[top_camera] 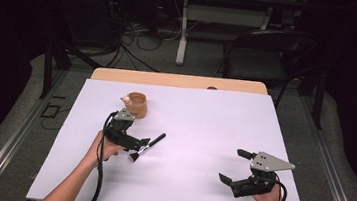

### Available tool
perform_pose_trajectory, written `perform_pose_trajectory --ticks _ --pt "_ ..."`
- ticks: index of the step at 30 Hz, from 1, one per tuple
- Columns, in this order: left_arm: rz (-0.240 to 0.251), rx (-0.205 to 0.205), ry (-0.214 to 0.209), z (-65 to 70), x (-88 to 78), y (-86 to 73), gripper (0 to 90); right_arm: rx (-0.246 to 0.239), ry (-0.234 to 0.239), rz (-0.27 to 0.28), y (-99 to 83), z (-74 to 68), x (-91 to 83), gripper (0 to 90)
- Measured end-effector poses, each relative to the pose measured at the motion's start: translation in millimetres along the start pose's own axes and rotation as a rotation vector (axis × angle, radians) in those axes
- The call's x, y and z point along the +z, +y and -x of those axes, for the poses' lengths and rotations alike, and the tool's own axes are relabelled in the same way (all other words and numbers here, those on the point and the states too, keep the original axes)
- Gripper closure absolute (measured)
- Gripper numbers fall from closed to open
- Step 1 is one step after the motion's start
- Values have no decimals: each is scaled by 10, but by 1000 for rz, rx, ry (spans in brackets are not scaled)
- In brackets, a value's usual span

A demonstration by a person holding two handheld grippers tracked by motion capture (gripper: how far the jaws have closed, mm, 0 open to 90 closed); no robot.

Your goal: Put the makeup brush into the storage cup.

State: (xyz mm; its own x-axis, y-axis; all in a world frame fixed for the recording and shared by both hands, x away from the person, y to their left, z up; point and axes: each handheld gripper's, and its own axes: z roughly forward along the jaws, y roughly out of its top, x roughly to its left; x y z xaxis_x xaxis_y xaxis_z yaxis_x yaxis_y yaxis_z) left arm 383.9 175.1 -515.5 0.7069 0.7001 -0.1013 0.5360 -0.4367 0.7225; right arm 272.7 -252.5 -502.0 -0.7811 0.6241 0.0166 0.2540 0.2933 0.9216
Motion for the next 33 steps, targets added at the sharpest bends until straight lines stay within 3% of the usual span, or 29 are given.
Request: perform_pose_trajectory --ticks 6,7,9,10,13,19,26,28,30,33 --pt "-167 -8 8 35 39 151 2 -2 5 -6 -1 -4 9 0" --pt "-167 -8 8 35 39 151 2 -2 5 -6 -1 -4 9 0" --pt "-242 5 6 48 64 221 2 -2 4 -9 -1 -3 11 0" --pt "-242 5 6 48 64 221 2 -2 4 -9 -1 -3 11 0" --pt "-333 10 11 64 99 277 0 -1 5 -7 -1 -2 5 0" --pt "-443 8 17 71 155 324 10 2 8 -8 -2 -1 7 0" --pt "-520 46 -16 103 199 364 175 1 8 -9 -3 0 13 0" --pt "-540 53 -27 117 224 363 292 1 10 -14 -2 1 11 0" --pt "-557 61 -32 127 242 362 307 1 11 -14 -2 0 11 0" --pt "-587 78 -46 144 266 369 406 1 8 -9 -3 -1 11 0"
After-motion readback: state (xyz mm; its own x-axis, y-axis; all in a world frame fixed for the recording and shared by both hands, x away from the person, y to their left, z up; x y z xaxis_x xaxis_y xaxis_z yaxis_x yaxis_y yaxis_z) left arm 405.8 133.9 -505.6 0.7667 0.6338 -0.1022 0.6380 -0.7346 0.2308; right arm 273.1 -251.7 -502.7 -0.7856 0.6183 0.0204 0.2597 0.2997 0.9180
